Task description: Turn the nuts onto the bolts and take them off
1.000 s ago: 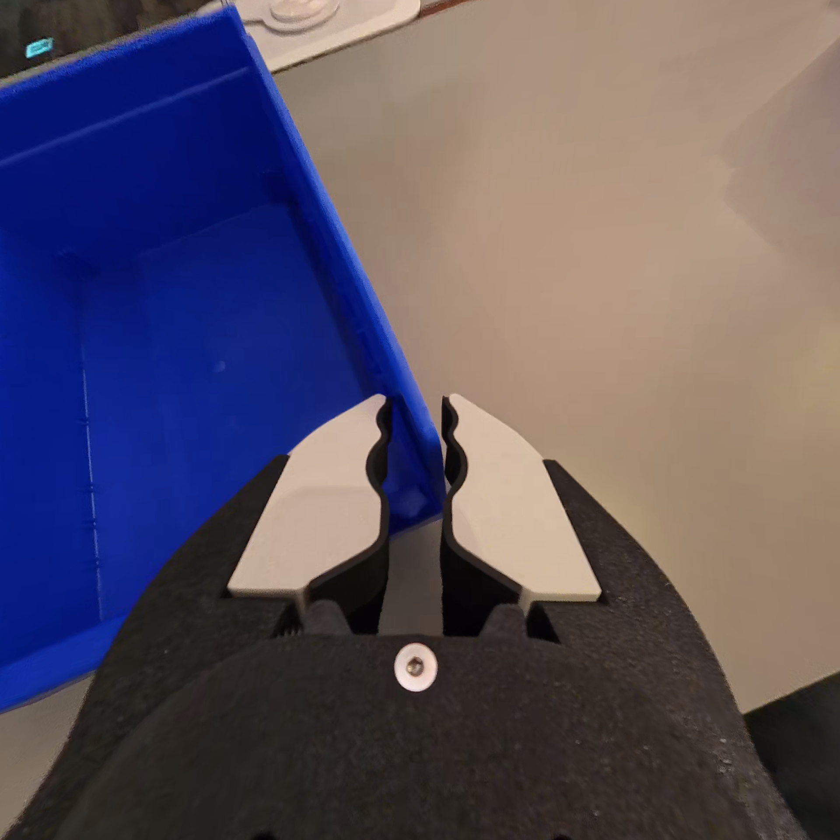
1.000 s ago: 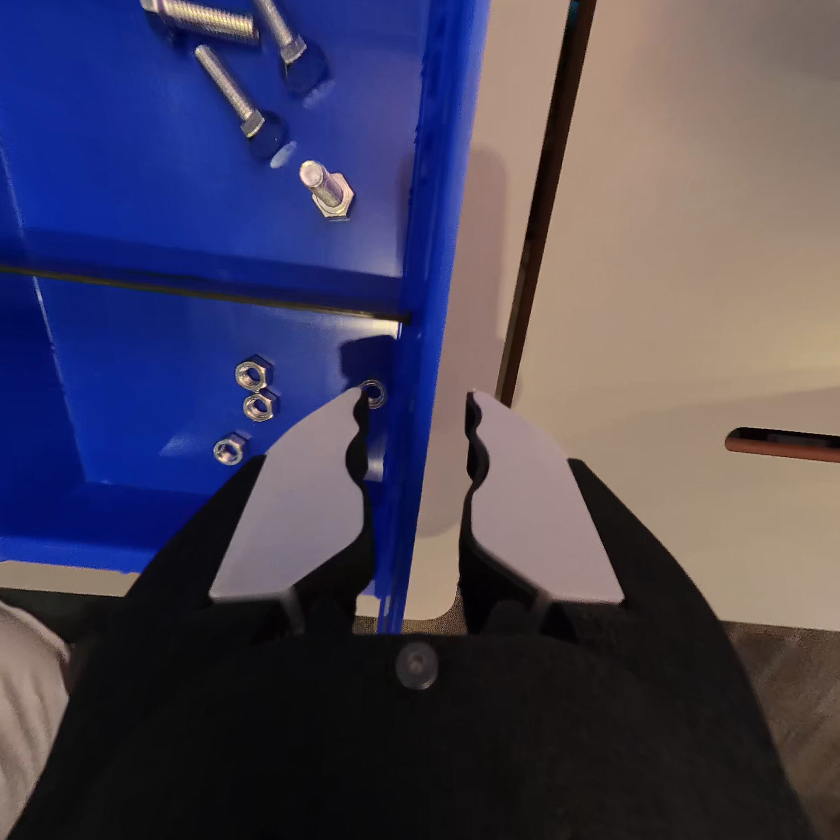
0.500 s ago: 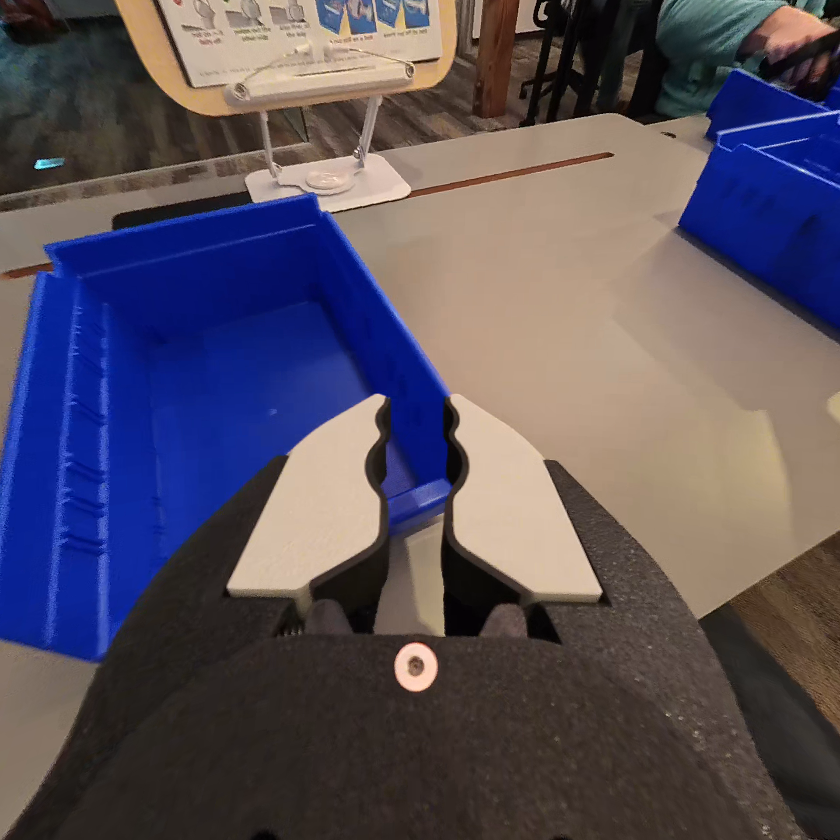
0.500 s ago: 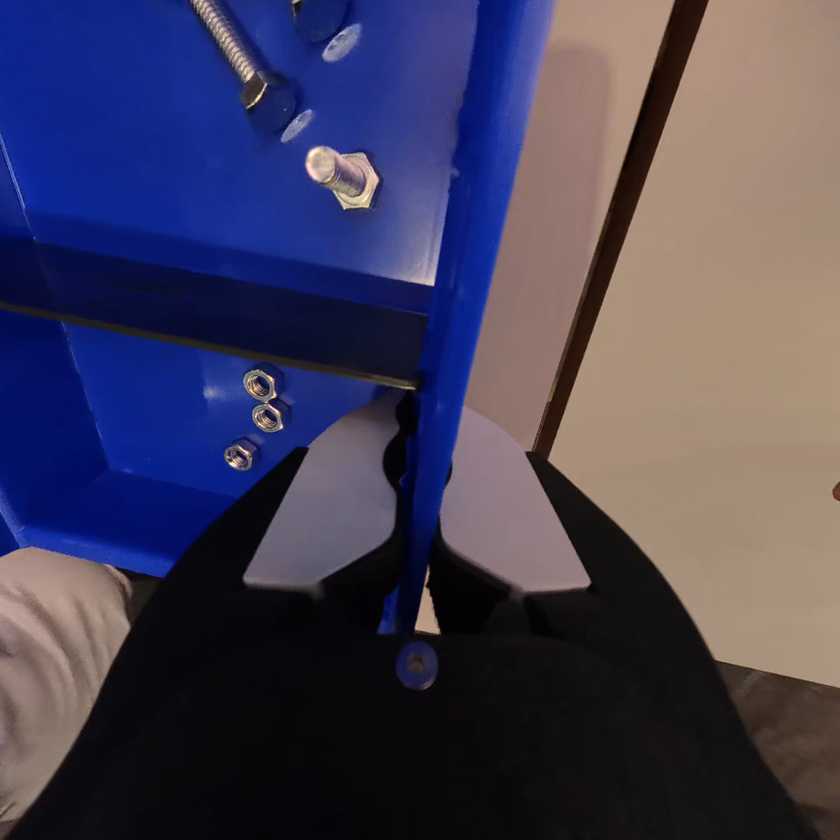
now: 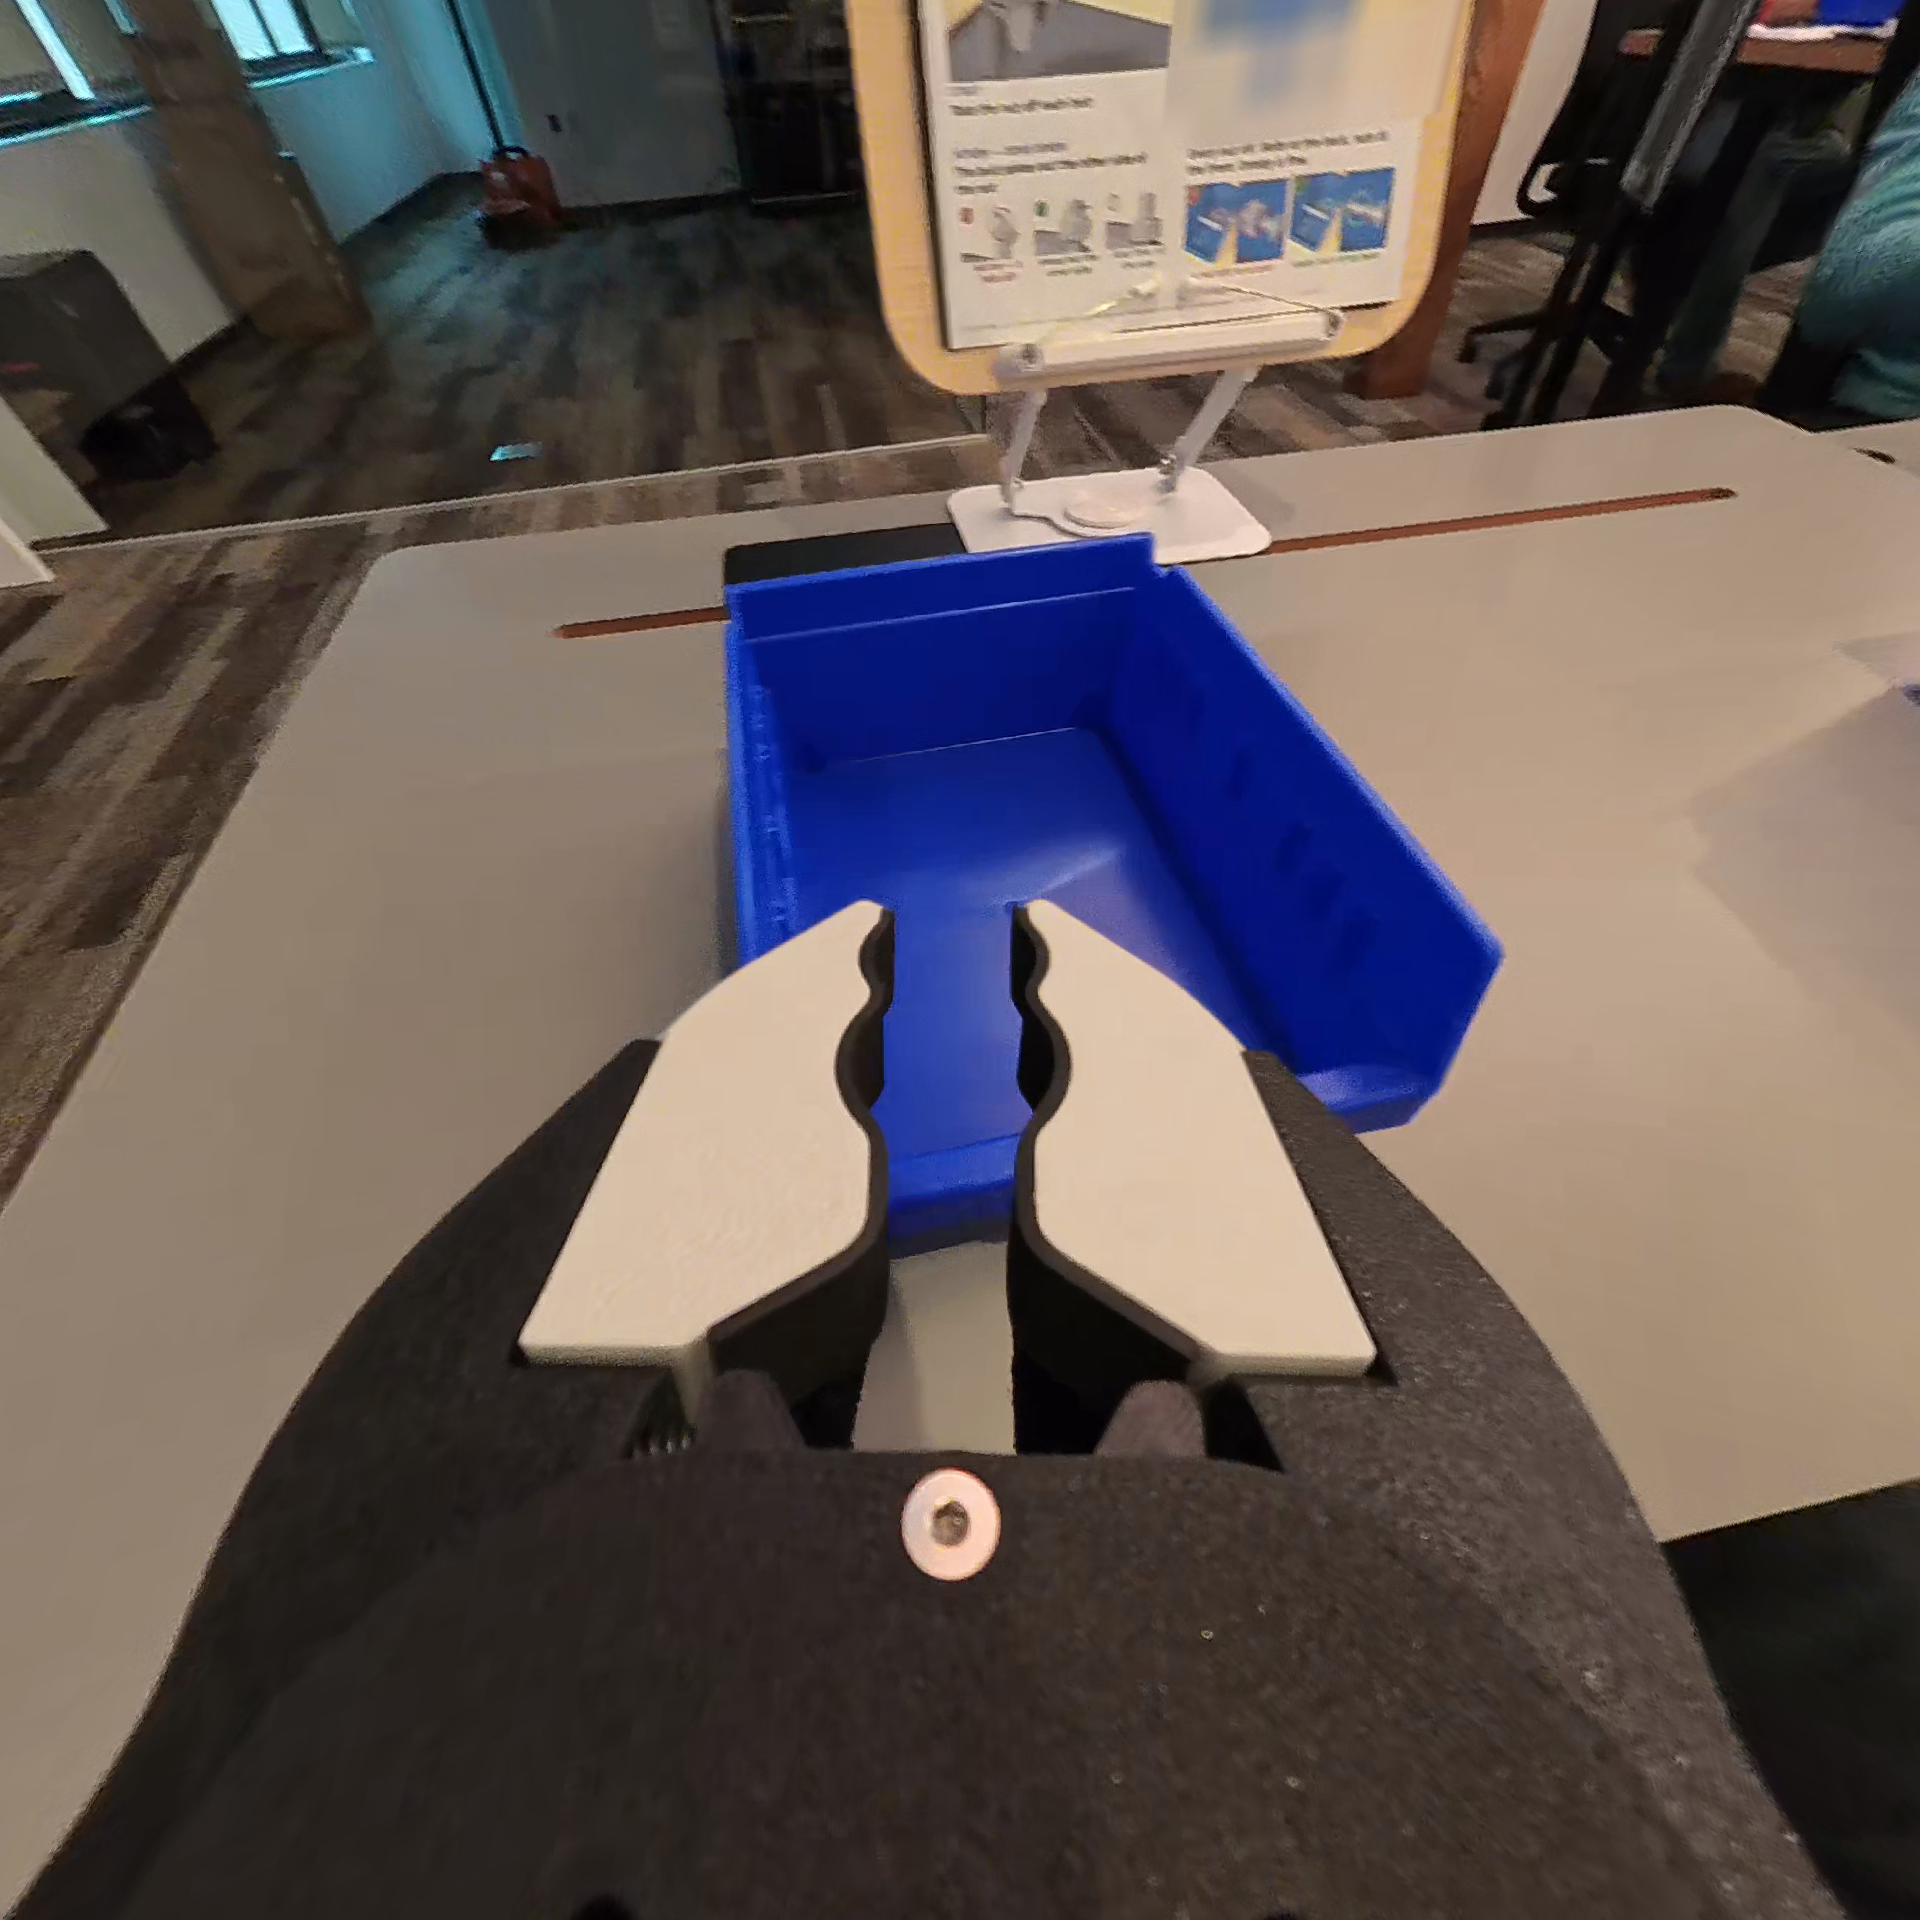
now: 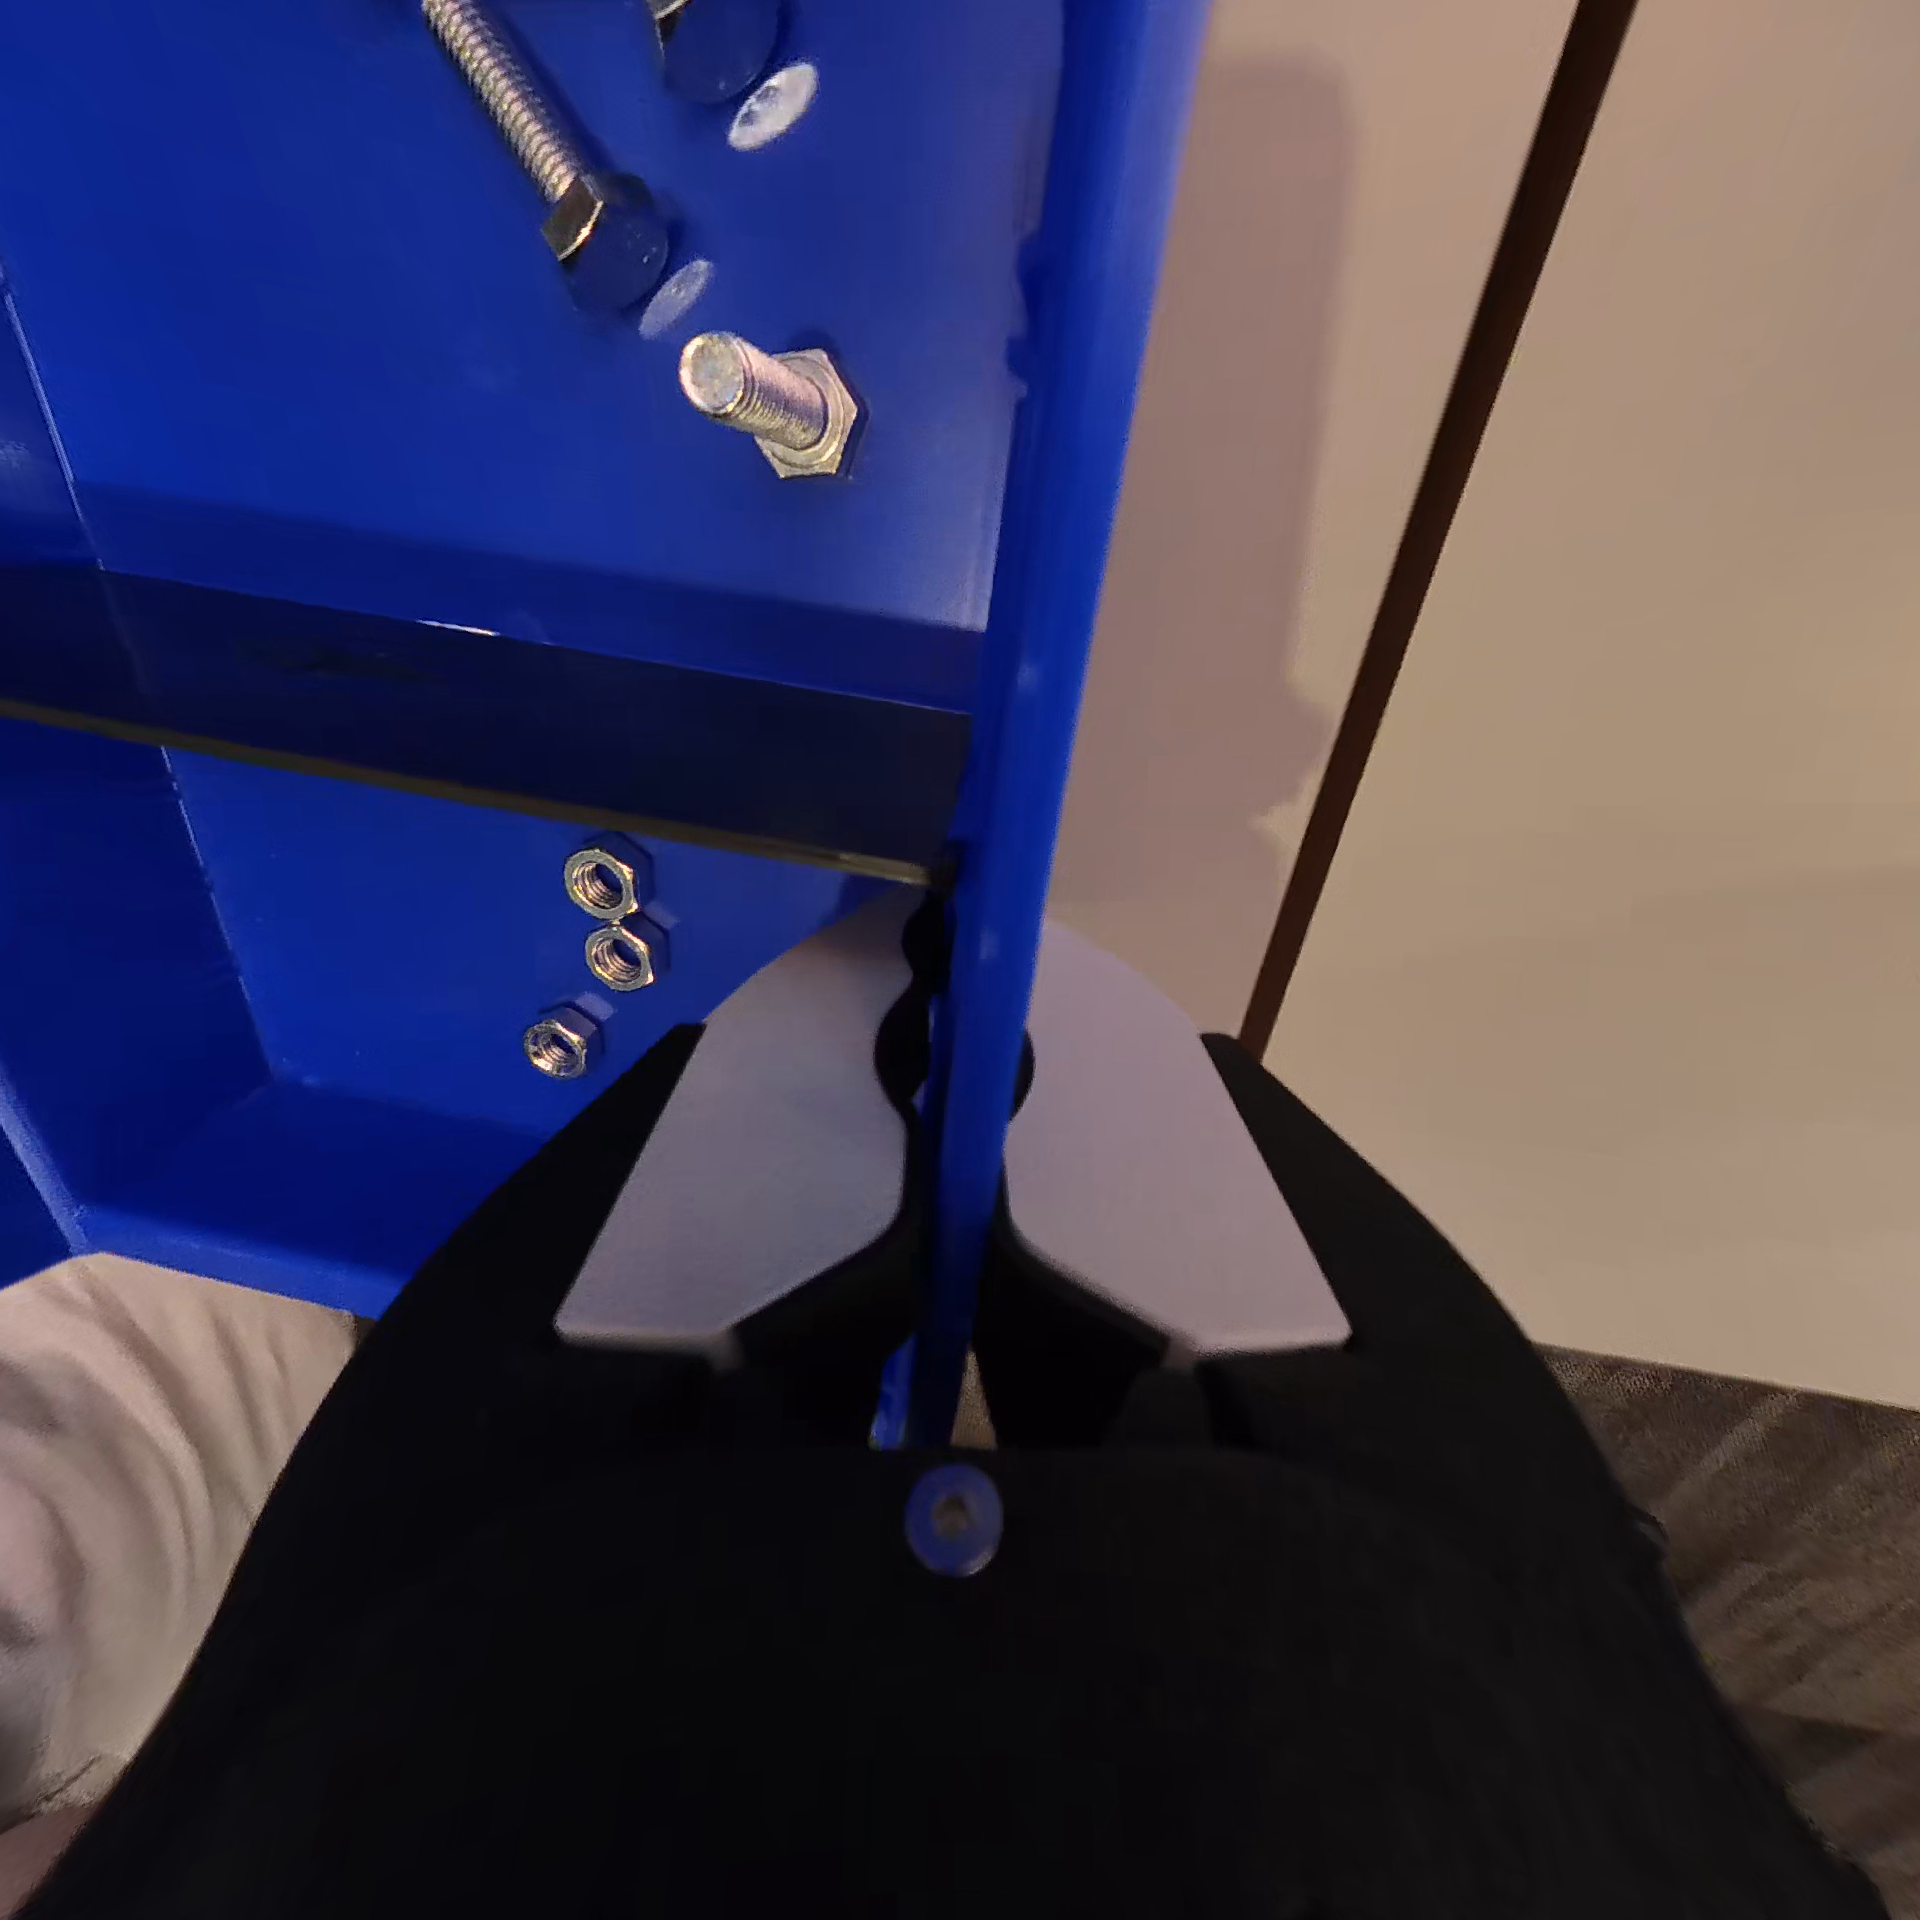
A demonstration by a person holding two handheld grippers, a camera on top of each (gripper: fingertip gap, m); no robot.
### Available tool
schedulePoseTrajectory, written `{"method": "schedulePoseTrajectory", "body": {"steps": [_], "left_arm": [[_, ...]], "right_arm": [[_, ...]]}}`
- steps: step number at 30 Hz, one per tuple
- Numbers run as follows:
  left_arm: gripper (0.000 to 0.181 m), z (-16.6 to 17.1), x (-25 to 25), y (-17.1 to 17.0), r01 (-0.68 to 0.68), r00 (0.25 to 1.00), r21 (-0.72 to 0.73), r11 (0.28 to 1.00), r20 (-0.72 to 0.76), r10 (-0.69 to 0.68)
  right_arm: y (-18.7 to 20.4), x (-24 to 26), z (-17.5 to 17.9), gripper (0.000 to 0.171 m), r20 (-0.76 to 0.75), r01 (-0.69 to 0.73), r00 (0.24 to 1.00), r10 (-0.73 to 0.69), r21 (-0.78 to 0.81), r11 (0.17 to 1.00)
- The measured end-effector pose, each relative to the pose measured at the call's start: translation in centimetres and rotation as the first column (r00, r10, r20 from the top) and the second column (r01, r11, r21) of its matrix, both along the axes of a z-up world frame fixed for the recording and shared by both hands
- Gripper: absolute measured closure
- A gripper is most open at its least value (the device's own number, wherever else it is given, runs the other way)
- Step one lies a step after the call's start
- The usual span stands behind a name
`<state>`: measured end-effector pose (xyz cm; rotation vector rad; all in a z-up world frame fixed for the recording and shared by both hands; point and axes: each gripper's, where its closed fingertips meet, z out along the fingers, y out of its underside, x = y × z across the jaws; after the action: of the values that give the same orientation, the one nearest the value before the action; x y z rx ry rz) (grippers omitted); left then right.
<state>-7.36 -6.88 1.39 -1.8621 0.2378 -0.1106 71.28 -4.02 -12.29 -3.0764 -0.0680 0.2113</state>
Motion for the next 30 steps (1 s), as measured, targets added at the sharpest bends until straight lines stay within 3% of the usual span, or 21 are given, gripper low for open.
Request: {"method": "schedulePoseTrajectory", "body": {"steps": [7,13,21,30], "left_arm": [[0.161,-0.7,-6.0,-1.6,-0.083,0.996,-0.009,0.997,0.033,0.083],[0.161,-2.7,-10.2,-3.7,-0.109,0.993,-0.057,0.992,0.042,0.111],[0.161,-3.5,-15.3,-8.1,-0.144,0.986,-0.048,0.988,0.081,0.147],[0.162,-3.9,-23.7,-12.9,-0.287,0.946,-0.022,0.958,0.15,0.287]], "right_arm": [[1.5,-5.5,5.3,0.167,-0.01,0.062,0.998,-0.062,0.082,0.995],[4.3,-16.0,11.4,0.167,-0.082,0.068,0.995,-0.054,0.168,0.983],[8.9,-37.1,17.9,0.167,-0.079,-0.105,0.989,0.123,0.196,0.975],[13.2,-65.6,17.5,0.168,-0.195,-0.247,0.936,0.293,0.228,0.942]]}}
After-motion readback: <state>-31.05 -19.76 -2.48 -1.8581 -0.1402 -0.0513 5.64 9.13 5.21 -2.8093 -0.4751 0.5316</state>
